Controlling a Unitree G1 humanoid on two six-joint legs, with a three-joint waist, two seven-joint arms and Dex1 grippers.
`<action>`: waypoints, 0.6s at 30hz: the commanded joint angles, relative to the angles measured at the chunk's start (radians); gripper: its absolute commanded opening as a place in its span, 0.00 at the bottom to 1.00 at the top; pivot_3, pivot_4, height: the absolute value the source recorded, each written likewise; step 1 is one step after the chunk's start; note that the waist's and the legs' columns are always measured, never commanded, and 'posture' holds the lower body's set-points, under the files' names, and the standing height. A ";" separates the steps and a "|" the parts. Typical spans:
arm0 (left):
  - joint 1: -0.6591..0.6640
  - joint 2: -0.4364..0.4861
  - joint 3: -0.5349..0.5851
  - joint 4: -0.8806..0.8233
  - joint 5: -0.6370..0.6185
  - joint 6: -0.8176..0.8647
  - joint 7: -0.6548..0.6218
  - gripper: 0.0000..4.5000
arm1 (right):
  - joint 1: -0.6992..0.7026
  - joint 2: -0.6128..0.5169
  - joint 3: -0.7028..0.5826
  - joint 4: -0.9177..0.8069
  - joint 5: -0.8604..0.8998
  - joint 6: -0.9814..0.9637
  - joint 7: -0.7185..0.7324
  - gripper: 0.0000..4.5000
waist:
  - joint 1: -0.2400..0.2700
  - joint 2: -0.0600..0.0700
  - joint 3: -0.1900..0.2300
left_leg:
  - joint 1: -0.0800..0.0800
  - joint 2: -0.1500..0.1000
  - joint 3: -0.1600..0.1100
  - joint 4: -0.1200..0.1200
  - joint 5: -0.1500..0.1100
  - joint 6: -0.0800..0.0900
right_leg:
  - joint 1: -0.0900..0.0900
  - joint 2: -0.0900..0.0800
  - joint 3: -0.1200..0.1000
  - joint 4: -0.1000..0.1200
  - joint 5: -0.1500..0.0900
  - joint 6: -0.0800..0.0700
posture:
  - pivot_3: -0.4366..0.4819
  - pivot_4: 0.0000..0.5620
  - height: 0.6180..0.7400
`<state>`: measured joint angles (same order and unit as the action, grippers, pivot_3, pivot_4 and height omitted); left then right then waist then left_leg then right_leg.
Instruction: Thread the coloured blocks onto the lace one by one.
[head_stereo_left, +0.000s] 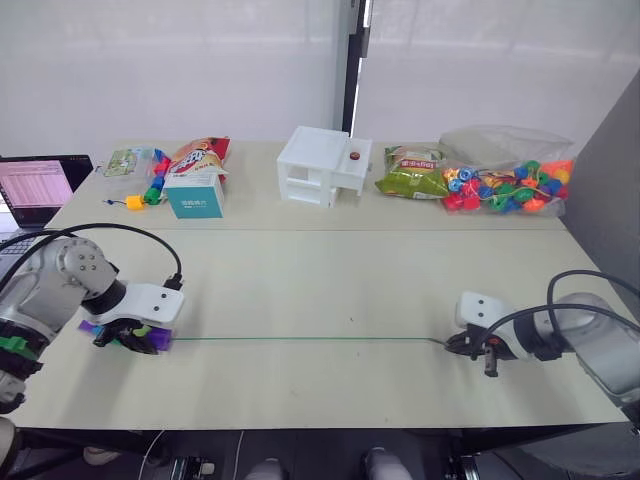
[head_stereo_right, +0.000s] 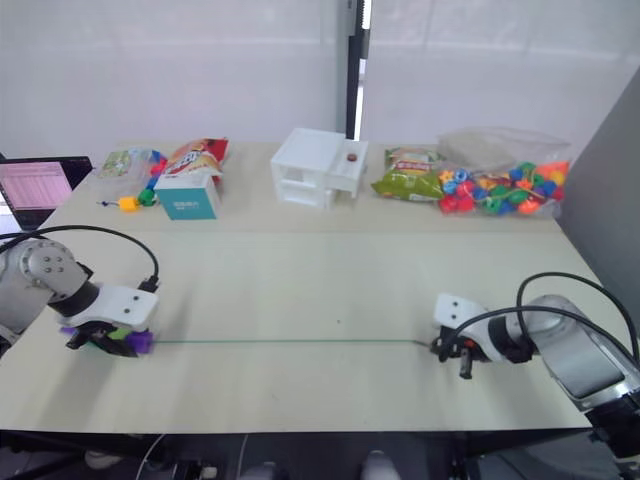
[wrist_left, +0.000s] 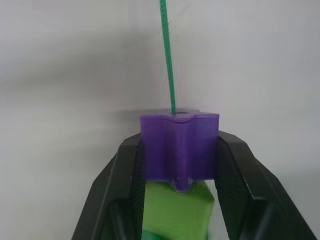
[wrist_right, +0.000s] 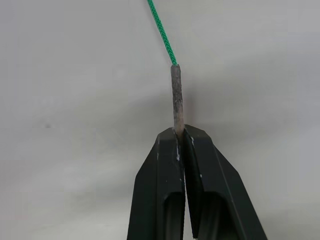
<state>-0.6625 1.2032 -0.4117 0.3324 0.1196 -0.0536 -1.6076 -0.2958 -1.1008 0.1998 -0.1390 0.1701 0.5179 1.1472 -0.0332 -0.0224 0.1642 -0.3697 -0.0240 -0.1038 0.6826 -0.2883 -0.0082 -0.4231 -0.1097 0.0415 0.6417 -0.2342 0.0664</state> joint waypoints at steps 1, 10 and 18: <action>-0.009 0.045 0.021 0.011 0.026 -0.013 -0.007 0.31 | 0.024 -0.015 -0.022 0.018 -0.023 -0.002 -0.001 0.00 | 0.001 0.000 0.000 | 0.000 0.000 0.000 0.000 0.000 0.000 | 0.000 0.000 0.000 0.000 0.000 0.000 | 0.48 0.27 1.00; -0.004 -0.026 0.035 0.086 0.063 -0.064 0.053 0.31 | -0.013 0.035 0.001 0.007 -0.031 -0.012 0.002 0.00 | -0.008 0.000 0.000 | 0.000 0.000 0.000 0.000 0.000 0.000 | -0.001 0.000 0.000 0.000 0.000 0.000 | 0.48 0.27 1.00; 0.020 -0.061 0.065 0.066 0.043 -0.031 0.045 0.31 | -0.039 0.086 0.017 -0.007 -0.056 -0.011 -0.012 0.00 | -0.013 0.000 0.000 | 0.001 0.001 0.000 0.000 0.000 0.000 | 0.000 0.001 0.000 0.000 0.000 0.000 | 0.48 0.27 1.00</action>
<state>-0.6515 1.1347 -0.3652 0.4154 0.1637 -0.0960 -1.5536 -0.3292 -1.0259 0.2000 -0.1393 0.1308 0.5041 1.1466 -0.0462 -0.0226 0.1642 -0.3683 -0.0235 -0.1036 0.6826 -0.2883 -0.0082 -0.4236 -0.1090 0.0417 0.6419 -0.2342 0.0663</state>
